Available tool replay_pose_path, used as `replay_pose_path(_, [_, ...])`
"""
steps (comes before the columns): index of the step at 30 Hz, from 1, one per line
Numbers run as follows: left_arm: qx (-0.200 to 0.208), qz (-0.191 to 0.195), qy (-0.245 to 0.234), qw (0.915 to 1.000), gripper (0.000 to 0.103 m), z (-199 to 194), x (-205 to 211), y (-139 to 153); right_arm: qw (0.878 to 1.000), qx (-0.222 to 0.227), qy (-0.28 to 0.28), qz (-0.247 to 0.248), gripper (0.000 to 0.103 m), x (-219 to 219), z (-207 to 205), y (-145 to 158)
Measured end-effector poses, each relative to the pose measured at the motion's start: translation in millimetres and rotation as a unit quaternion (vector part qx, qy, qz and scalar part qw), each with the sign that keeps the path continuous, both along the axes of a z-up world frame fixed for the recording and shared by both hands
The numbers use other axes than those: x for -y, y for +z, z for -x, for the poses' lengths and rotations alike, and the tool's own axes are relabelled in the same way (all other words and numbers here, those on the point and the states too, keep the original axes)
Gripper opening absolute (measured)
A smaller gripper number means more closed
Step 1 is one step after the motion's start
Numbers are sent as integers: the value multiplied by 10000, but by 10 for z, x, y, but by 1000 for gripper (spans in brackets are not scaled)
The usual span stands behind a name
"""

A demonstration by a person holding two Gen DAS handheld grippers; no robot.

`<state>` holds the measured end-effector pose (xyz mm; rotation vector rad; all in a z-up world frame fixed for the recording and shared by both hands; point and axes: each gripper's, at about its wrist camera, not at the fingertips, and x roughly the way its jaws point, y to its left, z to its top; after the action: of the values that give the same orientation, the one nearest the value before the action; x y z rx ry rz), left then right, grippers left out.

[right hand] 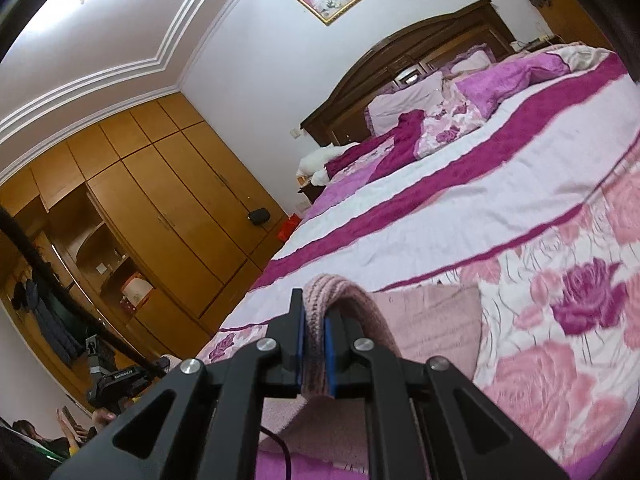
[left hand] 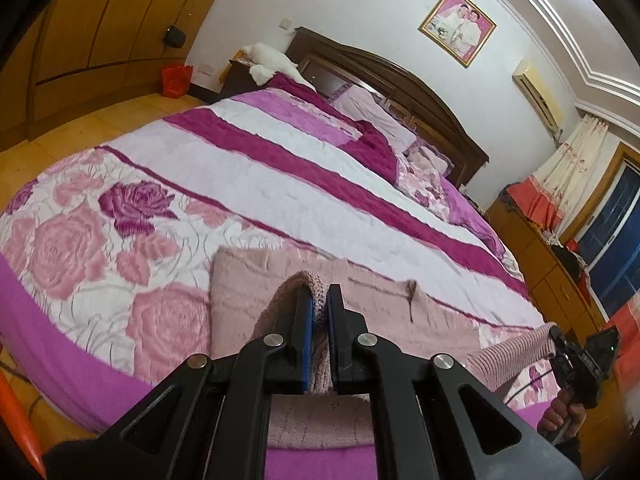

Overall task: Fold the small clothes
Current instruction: 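Lay the held hem over the collar and open both tools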

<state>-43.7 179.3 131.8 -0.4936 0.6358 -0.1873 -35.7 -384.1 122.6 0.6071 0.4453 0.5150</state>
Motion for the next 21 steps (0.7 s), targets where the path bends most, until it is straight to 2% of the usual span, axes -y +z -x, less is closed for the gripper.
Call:
replay_pose_path(6, [151, -57, 94, 9998, 0, -260, -51, -7, 9998, -154, -79, -68, 8, 60, -287, -84])
replay_pose_path(17, [-150, -66, 92, 9998, 0, -842, -103, -200, 9984, -559, -9, 130, 8, 23, -756, -279])
replay_pose_path(21, [-281, -179, 84, 9994, 0, -1074, -102, -266, 9967, -796, -43, 128, 8, 11, -927, -431])
